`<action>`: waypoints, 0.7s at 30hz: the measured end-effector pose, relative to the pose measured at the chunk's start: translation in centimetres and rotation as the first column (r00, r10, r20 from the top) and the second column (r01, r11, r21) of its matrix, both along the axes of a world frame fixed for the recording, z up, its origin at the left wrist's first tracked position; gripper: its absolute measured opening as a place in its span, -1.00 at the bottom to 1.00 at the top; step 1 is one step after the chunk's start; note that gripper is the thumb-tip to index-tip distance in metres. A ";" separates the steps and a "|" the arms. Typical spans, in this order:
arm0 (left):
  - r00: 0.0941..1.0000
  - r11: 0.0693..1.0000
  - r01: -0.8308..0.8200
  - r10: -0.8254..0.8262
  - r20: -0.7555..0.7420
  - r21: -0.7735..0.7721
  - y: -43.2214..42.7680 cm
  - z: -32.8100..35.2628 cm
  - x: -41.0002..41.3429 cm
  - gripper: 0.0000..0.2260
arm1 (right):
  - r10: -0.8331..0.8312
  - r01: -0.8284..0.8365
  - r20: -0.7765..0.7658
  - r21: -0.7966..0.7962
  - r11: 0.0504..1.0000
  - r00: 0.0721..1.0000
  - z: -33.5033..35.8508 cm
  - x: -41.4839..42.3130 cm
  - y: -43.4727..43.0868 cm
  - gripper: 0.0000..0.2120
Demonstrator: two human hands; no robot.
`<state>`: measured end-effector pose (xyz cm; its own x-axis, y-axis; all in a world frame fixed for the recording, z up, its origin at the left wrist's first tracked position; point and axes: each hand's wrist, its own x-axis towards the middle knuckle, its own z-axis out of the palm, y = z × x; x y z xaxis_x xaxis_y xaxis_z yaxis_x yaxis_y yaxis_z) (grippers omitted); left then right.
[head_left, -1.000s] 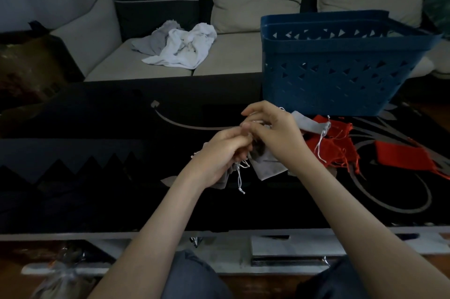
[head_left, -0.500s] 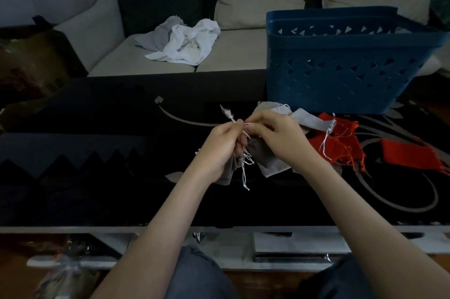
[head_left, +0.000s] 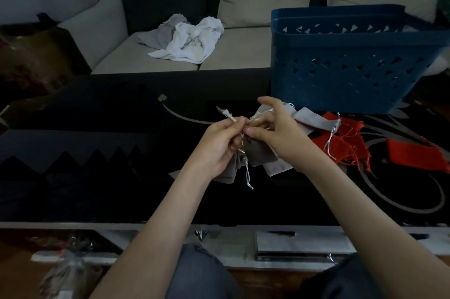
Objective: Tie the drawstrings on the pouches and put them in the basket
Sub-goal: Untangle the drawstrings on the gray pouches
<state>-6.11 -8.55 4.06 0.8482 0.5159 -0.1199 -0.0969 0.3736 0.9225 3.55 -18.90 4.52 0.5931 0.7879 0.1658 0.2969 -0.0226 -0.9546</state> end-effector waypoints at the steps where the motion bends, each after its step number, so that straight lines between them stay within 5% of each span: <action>1: 1.000 1.000 -0.018 0.018 0.000 -0.007 0.0 0.0 0.0 -0.82 | 0.005 -0.005 -0.007 0.010 1.000 1.000 -0.1 0.0 0.1 -0.32; 9: 0.999 0.999 -0.021 0.020 -0.027 -0.043 0.7 -0.1 -0.1 -0.85 | 0.010 -0.010 0.002 0.093 0.996 1.000 0.3 -0.2 -0.3 -0.44; 17: 0.991 0.965 -0.090 0.112 -0.077 0.246 1.0 -0.3 -0.1 -0.90 | -0.012 0.011 0.005 0.139 0.990 1.000 0.2 -0.1 -0.4 -0.48; 19: 0.977 0.844 -0.118 0.192 -0.090 0.523 0.9 -0.4 -0.3 -0.91 | -0.009 0.004 0.038 0.140 0.990 0.999 0.0 -0.3 -0.2 -0.50; 21: 0.968 0.582 -0.088 0.241 -0.068 0.809 0.6 -0.1 -0.3 -0.94 | -0.024 0.014 0.088 0.118 0.993 0.996 -0.1 -0.2 -0.1 -0.52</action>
<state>-6.40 -7.94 3.93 0.7474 0.5978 0.2899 0.0894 -0.5229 0.8477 3.35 -19.03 4.38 0.5868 0.7486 0.3087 0.3811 0.0811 -0.9210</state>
